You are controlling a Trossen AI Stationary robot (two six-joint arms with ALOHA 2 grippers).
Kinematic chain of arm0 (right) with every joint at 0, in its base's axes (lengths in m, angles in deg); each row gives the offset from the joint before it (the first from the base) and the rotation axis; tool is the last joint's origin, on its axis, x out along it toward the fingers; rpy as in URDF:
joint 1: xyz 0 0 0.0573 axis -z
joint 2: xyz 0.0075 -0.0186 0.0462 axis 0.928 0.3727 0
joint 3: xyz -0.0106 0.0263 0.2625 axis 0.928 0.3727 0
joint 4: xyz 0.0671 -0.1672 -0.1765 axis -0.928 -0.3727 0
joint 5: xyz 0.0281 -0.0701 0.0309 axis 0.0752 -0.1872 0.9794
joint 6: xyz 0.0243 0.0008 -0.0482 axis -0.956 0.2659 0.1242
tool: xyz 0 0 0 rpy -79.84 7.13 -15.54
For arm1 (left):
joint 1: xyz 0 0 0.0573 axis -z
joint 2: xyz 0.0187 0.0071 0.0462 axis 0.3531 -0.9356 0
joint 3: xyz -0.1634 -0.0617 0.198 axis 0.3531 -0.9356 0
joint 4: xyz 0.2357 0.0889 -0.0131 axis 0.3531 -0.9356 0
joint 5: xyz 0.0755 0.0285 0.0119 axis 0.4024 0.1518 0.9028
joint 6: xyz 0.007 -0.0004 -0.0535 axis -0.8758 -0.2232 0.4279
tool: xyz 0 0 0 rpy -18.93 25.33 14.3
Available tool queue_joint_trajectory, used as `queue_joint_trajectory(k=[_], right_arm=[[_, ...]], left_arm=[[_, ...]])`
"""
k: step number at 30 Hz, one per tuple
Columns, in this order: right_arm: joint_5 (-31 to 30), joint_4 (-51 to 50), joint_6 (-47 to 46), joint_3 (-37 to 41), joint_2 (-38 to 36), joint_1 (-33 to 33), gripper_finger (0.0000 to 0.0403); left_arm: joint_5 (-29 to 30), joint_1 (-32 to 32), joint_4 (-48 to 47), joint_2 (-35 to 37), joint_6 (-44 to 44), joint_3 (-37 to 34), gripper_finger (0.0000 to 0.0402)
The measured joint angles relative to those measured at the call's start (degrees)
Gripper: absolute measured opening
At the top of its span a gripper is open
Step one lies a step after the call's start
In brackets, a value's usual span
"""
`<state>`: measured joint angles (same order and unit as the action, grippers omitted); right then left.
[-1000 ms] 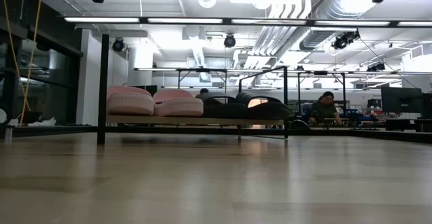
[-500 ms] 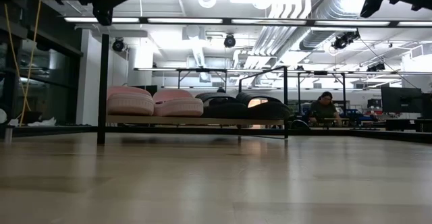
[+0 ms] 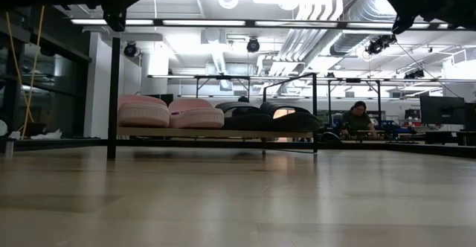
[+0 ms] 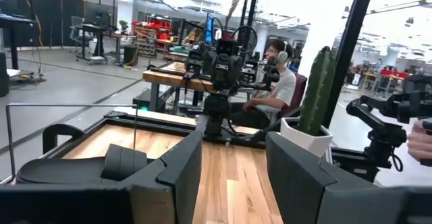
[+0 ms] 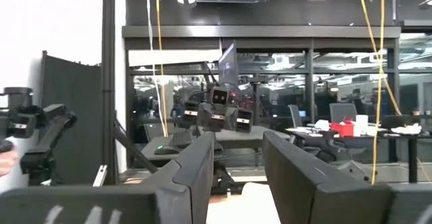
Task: Pick and place slides into the shelf
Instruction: Return to Home Position
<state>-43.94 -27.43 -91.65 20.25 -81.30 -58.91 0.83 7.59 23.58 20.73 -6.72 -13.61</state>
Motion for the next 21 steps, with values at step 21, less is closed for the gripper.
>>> queue_joint_trajectory(k=[21], right_arm=[[2.03, -1.31, 0.07, 2.65, 0.00, 0.00, 0.0117]], left_arm=[[0.56, -0.02, 19.04, 0.02, 2.38, -14.09, 0.0149]])
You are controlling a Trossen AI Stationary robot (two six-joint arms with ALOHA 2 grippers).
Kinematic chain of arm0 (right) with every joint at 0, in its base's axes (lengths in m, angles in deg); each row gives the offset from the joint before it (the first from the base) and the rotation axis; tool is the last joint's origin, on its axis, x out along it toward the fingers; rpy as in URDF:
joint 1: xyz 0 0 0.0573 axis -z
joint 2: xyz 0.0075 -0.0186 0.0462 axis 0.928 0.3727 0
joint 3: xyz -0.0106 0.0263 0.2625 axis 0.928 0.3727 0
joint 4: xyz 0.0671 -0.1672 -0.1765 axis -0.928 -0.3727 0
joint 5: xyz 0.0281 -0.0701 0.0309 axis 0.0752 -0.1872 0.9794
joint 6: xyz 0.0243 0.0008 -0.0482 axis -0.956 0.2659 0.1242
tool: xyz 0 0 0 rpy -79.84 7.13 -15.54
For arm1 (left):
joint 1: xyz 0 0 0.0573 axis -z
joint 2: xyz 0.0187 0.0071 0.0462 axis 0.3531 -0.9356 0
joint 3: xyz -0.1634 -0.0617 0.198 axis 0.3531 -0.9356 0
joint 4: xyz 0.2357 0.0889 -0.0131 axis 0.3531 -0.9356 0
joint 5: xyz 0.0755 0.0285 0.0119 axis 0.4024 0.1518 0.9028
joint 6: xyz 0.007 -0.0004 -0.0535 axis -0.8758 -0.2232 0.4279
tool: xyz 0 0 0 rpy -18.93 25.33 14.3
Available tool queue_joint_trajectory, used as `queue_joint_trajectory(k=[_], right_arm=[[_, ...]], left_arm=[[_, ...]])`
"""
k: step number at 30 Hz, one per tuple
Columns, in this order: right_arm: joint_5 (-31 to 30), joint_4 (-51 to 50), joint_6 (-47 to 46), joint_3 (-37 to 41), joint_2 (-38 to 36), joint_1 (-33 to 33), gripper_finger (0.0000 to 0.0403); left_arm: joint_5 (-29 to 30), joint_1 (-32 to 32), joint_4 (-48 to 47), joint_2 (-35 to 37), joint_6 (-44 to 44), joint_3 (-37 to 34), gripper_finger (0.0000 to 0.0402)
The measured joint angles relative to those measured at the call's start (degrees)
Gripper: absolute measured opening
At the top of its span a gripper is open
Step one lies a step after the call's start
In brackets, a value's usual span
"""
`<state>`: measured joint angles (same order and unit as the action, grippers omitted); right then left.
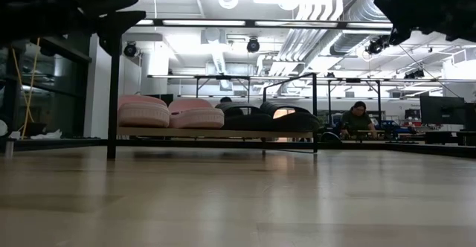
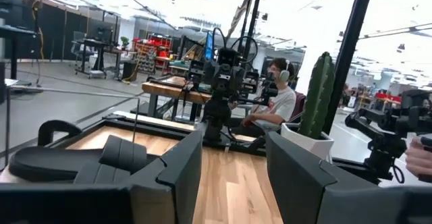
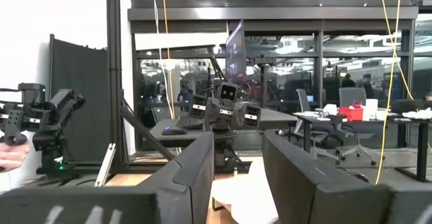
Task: Pick and place slides into the shelf
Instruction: Return to Home Position
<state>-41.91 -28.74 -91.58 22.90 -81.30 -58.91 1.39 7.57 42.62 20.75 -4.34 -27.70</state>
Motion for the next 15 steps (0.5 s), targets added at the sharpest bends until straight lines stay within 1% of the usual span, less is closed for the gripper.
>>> queue_joint_trajectory(k=[2, 6, 15], right_arm=[[-0.01, 3.14, -0.04, 2.23, 0.00, 0.00, 0.0117], [-0.65, 0.47, -0.15, 2.20, 0.07, 0.00, 0.0117], [-0.68, 0.99, -0.06, 2.22, 0.07, 0.00, 0.0117]], left_arm=[[0.25, 0.00, 0.00, 0.00, -0.02, -0.35, 0.0149], [0.17, 0.00, 0.14, 0.04, -0.14, -1.13, 0.0149], [0.87, 0.04, 0.98, 0.55, -0.43, -2.67, 0.0149]])
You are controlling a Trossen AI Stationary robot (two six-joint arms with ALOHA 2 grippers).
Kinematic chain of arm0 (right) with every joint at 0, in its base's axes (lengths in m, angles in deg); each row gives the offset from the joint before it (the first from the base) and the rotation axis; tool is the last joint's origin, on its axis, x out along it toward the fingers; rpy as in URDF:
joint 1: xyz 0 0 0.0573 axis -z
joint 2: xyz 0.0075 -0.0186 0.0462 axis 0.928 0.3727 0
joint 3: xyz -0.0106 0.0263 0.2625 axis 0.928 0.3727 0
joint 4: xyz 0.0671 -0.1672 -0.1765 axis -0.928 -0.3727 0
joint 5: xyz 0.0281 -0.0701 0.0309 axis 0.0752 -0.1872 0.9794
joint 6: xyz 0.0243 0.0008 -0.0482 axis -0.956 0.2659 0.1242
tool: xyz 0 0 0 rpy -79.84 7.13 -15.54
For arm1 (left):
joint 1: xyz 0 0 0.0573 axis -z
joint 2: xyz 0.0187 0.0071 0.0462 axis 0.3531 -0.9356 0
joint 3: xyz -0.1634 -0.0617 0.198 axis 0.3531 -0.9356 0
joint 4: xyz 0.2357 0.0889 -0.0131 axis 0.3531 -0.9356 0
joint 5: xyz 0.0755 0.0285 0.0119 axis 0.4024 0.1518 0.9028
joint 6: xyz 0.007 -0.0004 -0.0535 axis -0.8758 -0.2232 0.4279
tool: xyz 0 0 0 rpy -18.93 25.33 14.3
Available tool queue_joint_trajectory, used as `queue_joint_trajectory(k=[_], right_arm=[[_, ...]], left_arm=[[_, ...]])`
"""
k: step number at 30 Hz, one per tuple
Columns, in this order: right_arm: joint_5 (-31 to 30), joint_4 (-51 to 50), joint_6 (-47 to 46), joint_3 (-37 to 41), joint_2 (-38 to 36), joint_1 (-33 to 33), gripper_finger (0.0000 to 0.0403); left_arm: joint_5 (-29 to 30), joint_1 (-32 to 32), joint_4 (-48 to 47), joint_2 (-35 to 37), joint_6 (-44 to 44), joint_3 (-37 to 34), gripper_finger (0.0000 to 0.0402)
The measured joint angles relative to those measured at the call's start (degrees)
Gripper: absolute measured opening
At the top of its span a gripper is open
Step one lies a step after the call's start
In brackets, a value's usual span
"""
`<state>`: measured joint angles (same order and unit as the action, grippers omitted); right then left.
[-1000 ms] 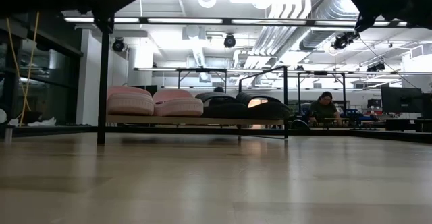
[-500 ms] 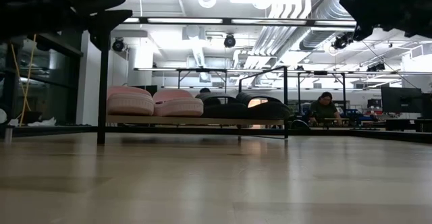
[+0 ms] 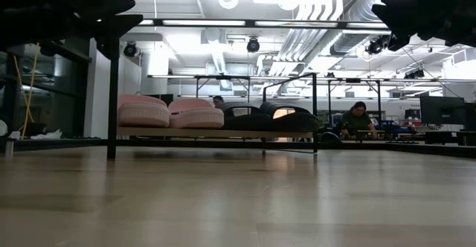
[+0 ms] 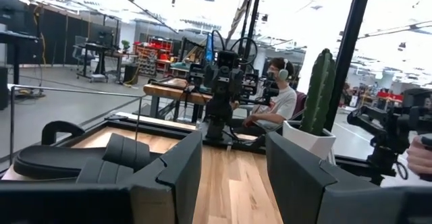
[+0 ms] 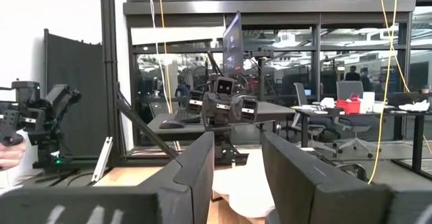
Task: Pick and place slides into the shelf
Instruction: Return to Home Position
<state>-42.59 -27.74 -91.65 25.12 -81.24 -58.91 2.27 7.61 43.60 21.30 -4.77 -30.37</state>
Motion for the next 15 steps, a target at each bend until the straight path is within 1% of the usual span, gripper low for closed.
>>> queue_joint_trajectory(k=[6, 13, 15], right_arm=[[-0.11, -0.17, 0.02, 0.02, 0.00, 0.00, 0.0117], [-0.15, -0.97, 0.02, 0.04, 0.00, 0.00, 0.0117], [-0.34, -1.05, 0.02, 0.04, 0.00, 0.00, 0.0117]], left_arm=[[-1.65, -0.04, -2.95, 2.83, 0.45, -0.07, 0.0149], [0.10, 0.02, -12.37, 10.38, 0.08, 0.00, 0.0149], [0.31, -0.02, -16.33, 12.90, 1.42, -0.37, 0.0149]])
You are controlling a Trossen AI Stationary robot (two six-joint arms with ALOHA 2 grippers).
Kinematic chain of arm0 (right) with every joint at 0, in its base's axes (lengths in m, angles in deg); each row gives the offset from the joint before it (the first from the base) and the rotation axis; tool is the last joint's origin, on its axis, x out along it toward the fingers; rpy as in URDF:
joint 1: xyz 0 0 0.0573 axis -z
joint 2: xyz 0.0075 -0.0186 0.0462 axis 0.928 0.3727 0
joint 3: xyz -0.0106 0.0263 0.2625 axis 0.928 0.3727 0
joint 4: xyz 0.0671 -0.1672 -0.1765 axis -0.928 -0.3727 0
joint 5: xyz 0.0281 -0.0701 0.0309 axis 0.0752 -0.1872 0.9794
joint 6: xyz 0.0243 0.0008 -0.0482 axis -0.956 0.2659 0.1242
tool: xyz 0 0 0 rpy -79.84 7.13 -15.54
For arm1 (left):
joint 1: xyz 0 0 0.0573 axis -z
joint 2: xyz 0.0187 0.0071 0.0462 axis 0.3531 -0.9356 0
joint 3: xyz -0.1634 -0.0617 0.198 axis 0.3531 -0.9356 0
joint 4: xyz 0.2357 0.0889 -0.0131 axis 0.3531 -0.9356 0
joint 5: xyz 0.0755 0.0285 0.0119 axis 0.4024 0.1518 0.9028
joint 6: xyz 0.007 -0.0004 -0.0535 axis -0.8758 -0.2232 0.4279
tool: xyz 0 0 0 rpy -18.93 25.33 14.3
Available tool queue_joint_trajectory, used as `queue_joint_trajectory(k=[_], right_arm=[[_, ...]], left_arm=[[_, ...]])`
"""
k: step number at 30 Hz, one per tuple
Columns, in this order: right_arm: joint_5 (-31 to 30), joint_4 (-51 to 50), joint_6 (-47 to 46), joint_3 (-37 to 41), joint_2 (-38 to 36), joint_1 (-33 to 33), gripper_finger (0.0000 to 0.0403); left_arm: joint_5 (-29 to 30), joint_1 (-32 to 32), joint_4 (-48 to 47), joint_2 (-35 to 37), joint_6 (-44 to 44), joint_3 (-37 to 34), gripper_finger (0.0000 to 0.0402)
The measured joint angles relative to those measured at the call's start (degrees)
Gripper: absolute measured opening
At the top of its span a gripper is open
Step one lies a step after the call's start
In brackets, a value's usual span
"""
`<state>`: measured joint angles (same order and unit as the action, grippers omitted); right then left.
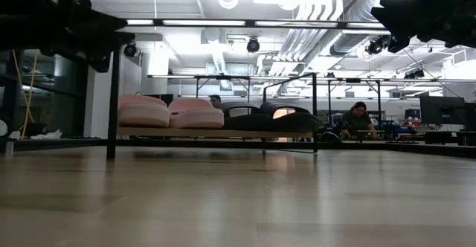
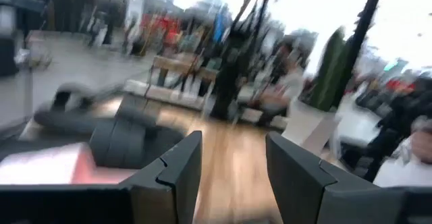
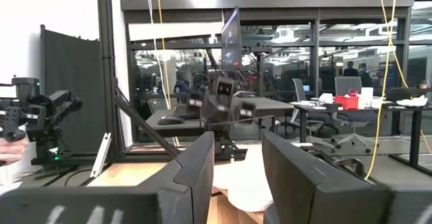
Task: Pick and place slides into the shelf
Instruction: Return to Home Position
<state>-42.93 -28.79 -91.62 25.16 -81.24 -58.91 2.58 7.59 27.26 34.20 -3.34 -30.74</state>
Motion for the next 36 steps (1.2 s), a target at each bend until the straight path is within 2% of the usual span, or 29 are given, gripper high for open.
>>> queue_joint_trajectory(k=[6, 10, 18, 23, 36], right_arm=[[-2.72, -1.88, 0.02, 0.02, 0.00, 0.00, 0.0117], [-3.03, -2.48, 0.16, 0.02, 0.00, 0.01, 0.0117], [-3.07, -3.05, 0.16, 0.02, 0.00, 0.02, 0.0117], [-3.07, -3.77, 0.22, 0.02, 0.00, 0.00, 0.0117], [-4.49, -6.04, 0.12, 0.04, 0.00, 0.02, 0.0117]], left_arm=[[1.10, -0.02, -11.22, 8.65, -0.24, -0.05, 0.0149], [0.94, -0.02, -15.28, 14.01, -0.59, 0.02, 0.0149], [-3.98, -0.03, -18.52, 14.04, -2.00, 0.15, 0.0149], [-10.52, 0.02, -18.33, 14.02, -3.30, 0.29, 0.0149], [-11.61, 0.00, -18.36, 12.19, -6.44, 0.41, 0.0149]])
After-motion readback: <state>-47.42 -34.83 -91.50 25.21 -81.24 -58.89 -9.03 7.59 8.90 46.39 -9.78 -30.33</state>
